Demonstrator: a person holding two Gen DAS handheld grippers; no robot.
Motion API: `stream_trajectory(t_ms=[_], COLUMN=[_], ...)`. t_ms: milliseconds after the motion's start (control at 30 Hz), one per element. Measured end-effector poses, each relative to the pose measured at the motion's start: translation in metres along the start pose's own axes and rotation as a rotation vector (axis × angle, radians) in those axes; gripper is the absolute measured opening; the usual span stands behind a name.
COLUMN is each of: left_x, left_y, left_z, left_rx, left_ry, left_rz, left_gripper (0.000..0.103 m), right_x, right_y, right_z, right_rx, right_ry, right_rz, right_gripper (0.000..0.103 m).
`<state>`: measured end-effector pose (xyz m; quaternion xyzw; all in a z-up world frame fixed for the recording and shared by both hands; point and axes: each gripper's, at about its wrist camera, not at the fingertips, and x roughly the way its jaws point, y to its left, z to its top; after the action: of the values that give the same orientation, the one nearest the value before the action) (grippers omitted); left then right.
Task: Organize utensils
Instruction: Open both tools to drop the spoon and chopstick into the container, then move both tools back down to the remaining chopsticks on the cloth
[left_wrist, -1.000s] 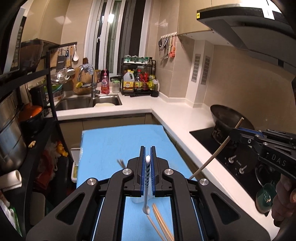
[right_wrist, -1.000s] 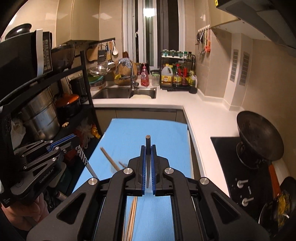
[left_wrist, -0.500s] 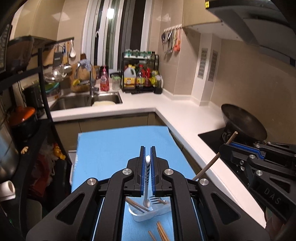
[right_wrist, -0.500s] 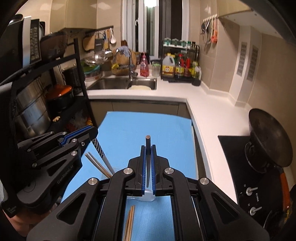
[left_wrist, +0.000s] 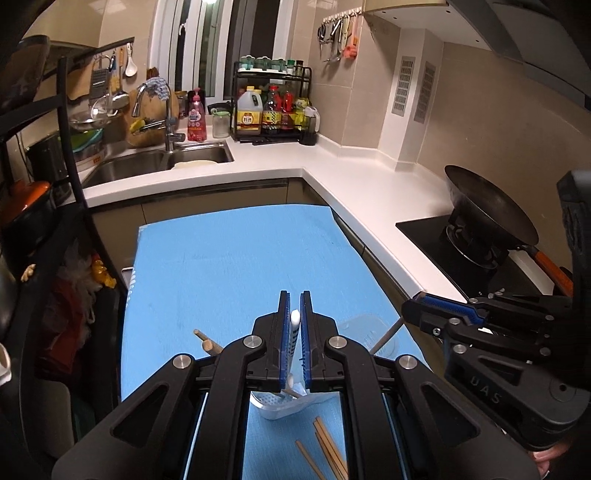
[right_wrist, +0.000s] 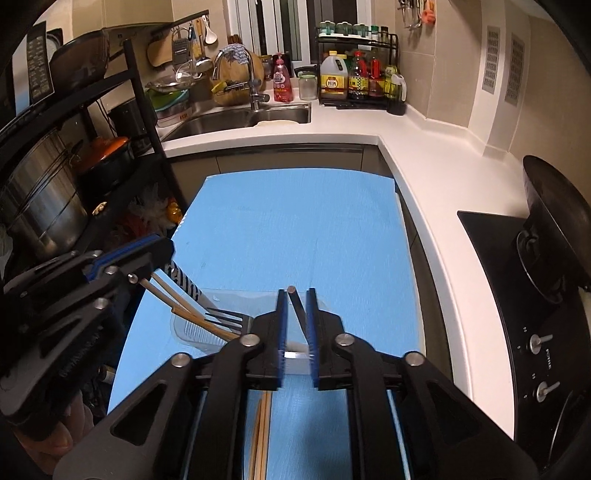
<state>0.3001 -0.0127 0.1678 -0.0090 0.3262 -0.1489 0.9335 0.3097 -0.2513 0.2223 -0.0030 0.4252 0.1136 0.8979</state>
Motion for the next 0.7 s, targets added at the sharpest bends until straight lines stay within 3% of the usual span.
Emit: stream_trajectory(t_ms=[67,367,533,700], left_x=[-0.012,-0.062,-0.09,-0.103], left_y=[0.002,0.005,0.004,0.002], left_z=[0.001,-0.014,-0.048,-0.099], left_rx=[0.001,-0.04,-0.057,-0.08], left_ry=[-0.04,-0.146,-0.19,-0.183], left_rz=[0.002,0.024,0.058,0.073], left_gripper=[0.018,0.018,0.018,0.018], right_x=[-0.007,-0.061,-0.095,-0.11], right_y=[-0.002,-0.001,0.002,0.002], right_z=[-0.002,-0.028,-0.065,-0.126], right_rx=[0.004,-0.011,-0.021,0.006], right_ry=[-0.012,-0.101,-0.174,-0.201], right_rz=[-0.01,-0.02,-0.012,0.002], right_gripper=[0.028,0.028,0.028,0.028])
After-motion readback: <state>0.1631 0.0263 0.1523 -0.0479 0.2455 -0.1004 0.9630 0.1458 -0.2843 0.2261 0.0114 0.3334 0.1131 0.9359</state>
